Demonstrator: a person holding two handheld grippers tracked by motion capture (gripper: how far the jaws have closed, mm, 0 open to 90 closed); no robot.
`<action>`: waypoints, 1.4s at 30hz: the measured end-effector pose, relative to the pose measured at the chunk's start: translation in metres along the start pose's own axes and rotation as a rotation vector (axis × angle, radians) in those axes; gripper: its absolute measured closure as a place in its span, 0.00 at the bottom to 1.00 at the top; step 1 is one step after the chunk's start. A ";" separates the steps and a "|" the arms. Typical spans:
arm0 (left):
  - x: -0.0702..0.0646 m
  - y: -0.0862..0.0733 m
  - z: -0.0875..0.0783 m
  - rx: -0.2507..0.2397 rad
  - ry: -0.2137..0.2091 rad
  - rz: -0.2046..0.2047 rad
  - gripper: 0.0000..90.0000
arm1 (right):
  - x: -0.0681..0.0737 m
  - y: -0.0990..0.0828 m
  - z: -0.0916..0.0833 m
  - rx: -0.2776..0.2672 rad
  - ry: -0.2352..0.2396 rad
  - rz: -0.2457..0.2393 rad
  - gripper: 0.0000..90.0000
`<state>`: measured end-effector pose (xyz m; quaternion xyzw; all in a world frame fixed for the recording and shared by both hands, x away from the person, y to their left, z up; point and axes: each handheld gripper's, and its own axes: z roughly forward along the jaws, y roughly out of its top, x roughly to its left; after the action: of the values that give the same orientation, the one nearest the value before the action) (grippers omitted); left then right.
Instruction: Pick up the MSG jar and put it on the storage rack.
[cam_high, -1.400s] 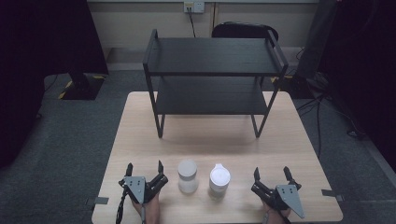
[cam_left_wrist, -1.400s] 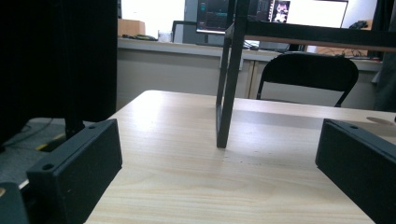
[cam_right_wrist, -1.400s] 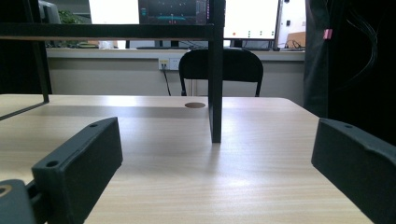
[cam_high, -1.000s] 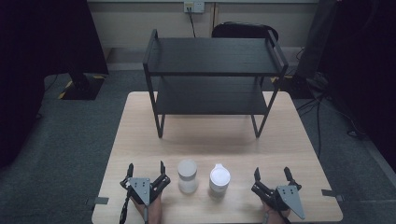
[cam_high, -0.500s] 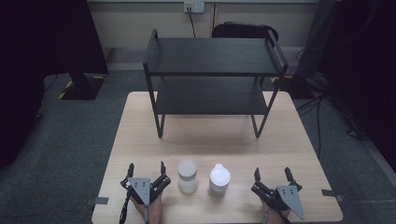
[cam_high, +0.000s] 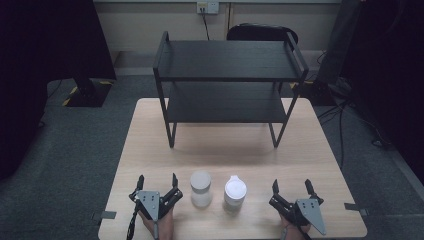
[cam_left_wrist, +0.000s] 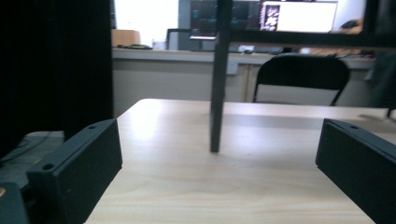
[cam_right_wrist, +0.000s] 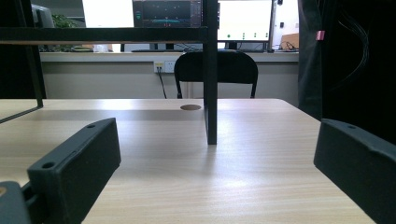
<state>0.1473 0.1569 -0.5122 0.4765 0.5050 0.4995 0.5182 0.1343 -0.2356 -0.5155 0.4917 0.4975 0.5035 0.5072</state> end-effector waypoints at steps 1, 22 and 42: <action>0.003 0.006 0.000 0.005 -0.020 -0.019 0.00 | 0.000 0.000 0.000 0.000 -0.001 0.001 0.00; 0.015 0.059 -0.010 -0.043 -0.213 -0.076 0.00 | 0.000 0.000 0.000 -0.001 -0.003 -0.001 0.00; -0.023 0.051 -0.009 0.009 -0.351 -0.002 0.07 | 0.001 0.000 0.000 -0.001 -0.004 -0.001 0.00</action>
<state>0.1370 0.1358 -0.4601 0.5584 0.4093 0.4057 0.5967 0.1342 -0.2348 -0.5156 0.4924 0.4965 0.5024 0.5086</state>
